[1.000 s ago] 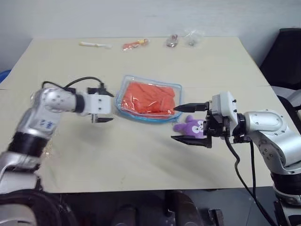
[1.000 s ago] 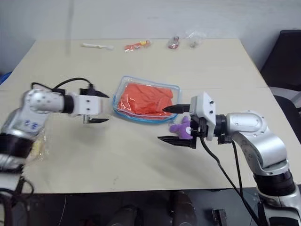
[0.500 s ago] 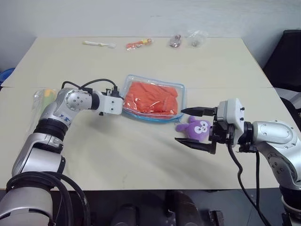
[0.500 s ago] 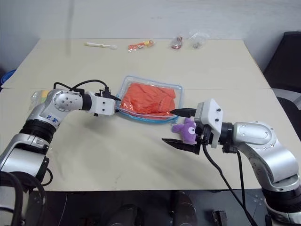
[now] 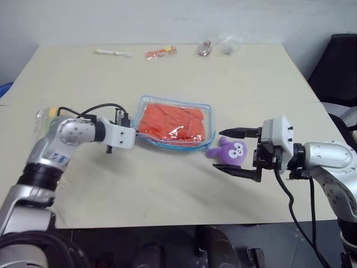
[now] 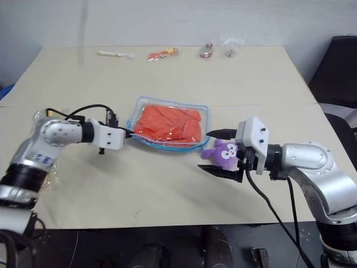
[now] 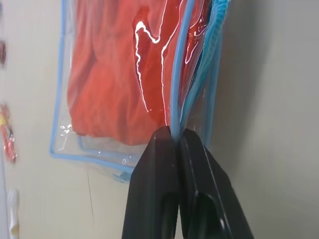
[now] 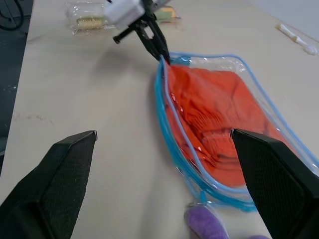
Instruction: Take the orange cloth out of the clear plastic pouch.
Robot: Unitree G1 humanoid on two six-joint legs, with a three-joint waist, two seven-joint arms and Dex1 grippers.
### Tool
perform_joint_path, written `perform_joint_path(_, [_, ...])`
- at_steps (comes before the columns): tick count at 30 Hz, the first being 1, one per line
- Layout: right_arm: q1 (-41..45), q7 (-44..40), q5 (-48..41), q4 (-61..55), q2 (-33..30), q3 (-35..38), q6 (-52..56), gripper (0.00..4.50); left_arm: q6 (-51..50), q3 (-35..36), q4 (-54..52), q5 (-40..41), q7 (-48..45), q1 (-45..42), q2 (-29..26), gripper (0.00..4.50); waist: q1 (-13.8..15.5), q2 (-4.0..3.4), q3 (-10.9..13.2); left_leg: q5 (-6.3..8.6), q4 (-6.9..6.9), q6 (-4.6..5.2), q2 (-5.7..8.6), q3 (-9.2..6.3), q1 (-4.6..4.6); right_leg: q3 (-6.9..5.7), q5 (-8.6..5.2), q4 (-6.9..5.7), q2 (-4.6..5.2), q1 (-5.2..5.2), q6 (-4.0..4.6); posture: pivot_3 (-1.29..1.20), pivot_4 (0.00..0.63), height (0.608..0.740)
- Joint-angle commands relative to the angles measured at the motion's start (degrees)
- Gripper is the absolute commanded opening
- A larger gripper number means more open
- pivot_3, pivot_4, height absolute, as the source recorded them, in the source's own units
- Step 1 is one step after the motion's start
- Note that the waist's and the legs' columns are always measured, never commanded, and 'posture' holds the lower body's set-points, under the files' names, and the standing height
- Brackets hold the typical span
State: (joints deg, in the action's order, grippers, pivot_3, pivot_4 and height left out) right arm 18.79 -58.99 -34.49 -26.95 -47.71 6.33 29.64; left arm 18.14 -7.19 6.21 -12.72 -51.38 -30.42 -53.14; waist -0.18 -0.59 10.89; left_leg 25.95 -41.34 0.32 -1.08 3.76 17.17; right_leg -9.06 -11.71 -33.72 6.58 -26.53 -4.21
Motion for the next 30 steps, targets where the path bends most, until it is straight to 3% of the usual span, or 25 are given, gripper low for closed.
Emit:
perform_joint_path(1, [-1.22, -2.58, 0.88, 2.53, -2.9, 3.55, -2.77, 4.5, -6.08, 9.3, -14.33, 1.63, 0.57, 9.72, -4.07, 0.02, 0.25, 0.0, 0.0, 0.0, 0.0, 0.0, 0.01, -0.01, 0.0, 0.01, 0.0, 0.01, 0.02, 0.02, 0.0, 0.0, 0.15, 0.74])
perform_joint_path(6, [-1.72, -5.35, 0.12, 4.59, -5.01, 4.82, -3.51, 4.5, -16.03, 18.04, -29.09, 3.87, 0.17, 23.99, -3.81, 0.02, 0.64, 0.0, 0.0, 0.01, 0.01, 0.0, 0.01, -0.08, 0.0, 0.01, 0.0, 0.07, 0.01, 0.08, 0.0, 0.0, 0.15, 0.74])
perform_joint_path(9, [-1.54, -6.61, -0.66, 4.4, -5.29, 4.75, -2.83, 4.5, -14.51, 20.65, -31.83, 3.23, 2.34, 27.99, -2.7, 0.02, 0.87, 0.0, 0.0, 0.01, 0.01, -0.01, 0.0, -0.07, -0.01, 0.03, 0.0, 0.07, 0.0, 0.1, 0.0, 0.0, 0.15, 0.74])
perform_joint_path(20, [0.8, -7.28, 0.11, 5.37, -3.87, 1.96, -3.5, 4.5, 24.49, 17.67, -7.04, -5.35, 14.7, 25.32, -6.69, 0.02, 0.88, -0.01, 0.0, 0.03, 0.1, -0.04, 0.0, -0.02, -0.06, 0.0, 0.0, 0.08, 0.01, 0.06, 0.01, 0.0, 0.15, 0.74])
perform_joint_path(30, [0.41, -7.0, -0.11, 4.01, -4.19, 1.77, -3.03, 4.5, 26.08, 15.64, -2.55, -3.23, 15.68, 25.2, -6.64, 0.02, 0.96, -0.01, 0.0, 0.03, 0.12, -0.04, 0.0, 0.01, -0.05, -0.03, 0.0, 0.07, 0.01, 0.04, 0.01, 0.0, 0.15, 0.74])
